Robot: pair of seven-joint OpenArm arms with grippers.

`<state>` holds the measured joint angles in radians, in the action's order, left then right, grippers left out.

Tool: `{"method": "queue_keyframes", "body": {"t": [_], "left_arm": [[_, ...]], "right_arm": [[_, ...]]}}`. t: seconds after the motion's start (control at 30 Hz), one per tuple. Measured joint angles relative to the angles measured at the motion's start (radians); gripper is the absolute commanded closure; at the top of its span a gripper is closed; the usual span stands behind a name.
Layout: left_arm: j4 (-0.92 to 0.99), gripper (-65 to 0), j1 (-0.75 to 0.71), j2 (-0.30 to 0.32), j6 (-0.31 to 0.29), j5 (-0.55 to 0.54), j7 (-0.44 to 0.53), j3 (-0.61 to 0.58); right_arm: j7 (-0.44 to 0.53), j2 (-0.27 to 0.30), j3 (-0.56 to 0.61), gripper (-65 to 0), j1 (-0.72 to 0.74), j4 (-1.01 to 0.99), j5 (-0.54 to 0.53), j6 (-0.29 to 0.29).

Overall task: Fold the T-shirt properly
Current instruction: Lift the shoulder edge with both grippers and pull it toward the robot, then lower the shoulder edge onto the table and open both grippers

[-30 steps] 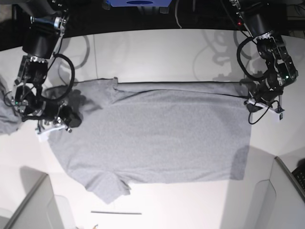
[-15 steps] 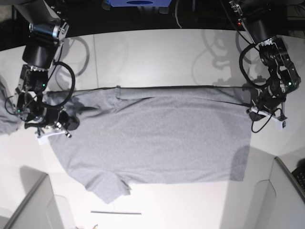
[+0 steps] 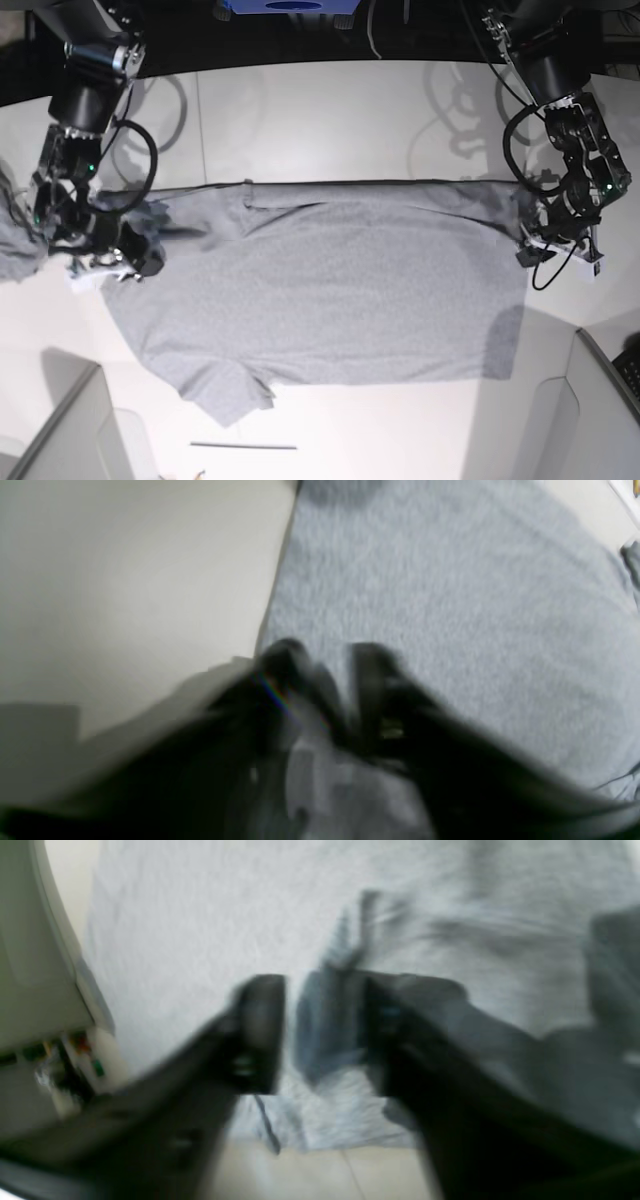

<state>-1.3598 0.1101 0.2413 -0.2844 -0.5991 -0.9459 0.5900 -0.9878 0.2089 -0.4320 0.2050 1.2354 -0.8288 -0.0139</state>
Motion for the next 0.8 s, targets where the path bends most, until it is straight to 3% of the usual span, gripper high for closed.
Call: {"method": "queue_keyframes", "body": {"t": [0.07,0.13,0.23,0.33,0.5,0.8], "left_arm": [[-0.001,-50.2,0.001,-0.007,-0.001,-0.003,-0.001,0.042],[-0.034,-56.6,-0.006,-0.015,-0.001,-0.002,-0.008,0.114],[-0.188,-57.1,-0.055,-0.042,0.000,-0.003,0.008,0.215],[-0.338,-57.1,-0.167,-0.112,-0.010,-0.014,0.014,0.274],[-0.361,-57.1,-0.296,-0.234,-0.141,0.001,-0.009,0.362],[-0.183,-56.9,-0.240,-0.256,-0.214,-0.004,0.003,0.402]], "right_arm": [[0.074,-0.020,-0.052,-32.0,-0.055,0.076,0.014,-0.005],[0.106,-0.043,-0.082,-29.0,-0.120,0.171,0.019,-0.008],[0.150,-0.098,-0.128,-26.6,-0.216,0.322,0.009,-0.006],[0.184,-0.190,-0.225,-26.6,-0.307,0.458,-0.001,-0.003],[0.184,-0.324,-0.359,-27.2,-0.420,0.530,0.010,-0.006],[0.216,-0.337,-0.378,-33.5,-0.422,0.412,0.003,-0.002]]}}
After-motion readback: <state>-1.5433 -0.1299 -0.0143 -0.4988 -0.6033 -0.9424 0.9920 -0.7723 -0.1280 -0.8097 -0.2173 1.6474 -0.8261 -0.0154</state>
